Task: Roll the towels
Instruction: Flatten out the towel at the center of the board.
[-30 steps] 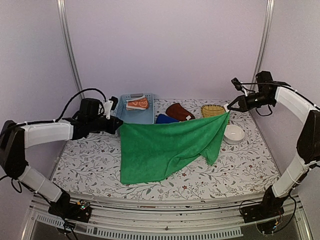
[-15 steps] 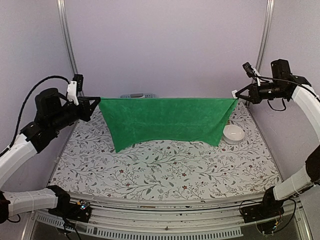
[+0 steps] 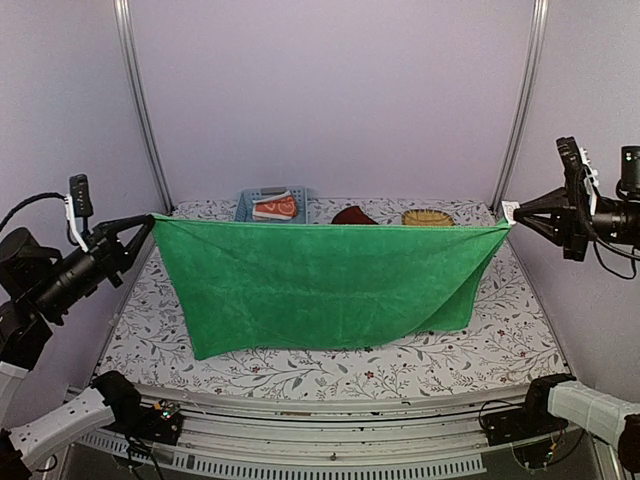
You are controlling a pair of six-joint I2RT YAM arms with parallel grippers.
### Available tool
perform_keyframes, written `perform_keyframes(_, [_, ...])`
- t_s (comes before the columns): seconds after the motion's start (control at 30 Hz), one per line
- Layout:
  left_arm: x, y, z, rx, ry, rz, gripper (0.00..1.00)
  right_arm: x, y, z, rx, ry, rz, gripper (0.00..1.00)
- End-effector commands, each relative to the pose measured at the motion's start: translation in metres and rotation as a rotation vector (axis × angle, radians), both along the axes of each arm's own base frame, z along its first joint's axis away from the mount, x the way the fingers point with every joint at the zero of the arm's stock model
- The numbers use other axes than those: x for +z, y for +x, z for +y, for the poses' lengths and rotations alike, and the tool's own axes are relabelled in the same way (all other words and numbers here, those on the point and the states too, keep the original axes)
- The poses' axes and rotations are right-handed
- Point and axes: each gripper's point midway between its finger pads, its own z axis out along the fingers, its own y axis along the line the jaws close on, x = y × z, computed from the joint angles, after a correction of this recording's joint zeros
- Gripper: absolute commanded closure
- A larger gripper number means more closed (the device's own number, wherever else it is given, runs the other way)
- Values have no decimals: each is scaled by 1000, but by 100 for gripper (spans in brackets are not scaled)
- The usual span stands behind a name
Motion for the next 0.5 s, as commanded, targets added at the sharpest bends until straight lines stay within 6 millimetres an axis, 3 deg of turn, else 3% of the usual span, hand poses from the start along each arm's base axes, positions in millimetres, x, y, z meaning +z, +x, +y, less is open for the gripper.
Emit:
perform_keyframes(0.0, [-16,-9,3,-12,-30,67,100,2,-29,6,79,7,-62,98])
perform_keyframes(0.13, [-62,20,-2,55,31,213,100,-37,14,-1,-19,8,70,98])
perform_keyframes(0.3, [-153,78,-6,229,198,484,100,-130,84,-7,-91,-20,339,98])
perform_keyframes(0.4, [-196,112,-13,264,268,566,100,-190,128,-10,-128,-63,472,98])
perform_keyframes(0.47, [-224,140,-7,309,295,628,100,-224,164,-12,-157,-111,523,98])
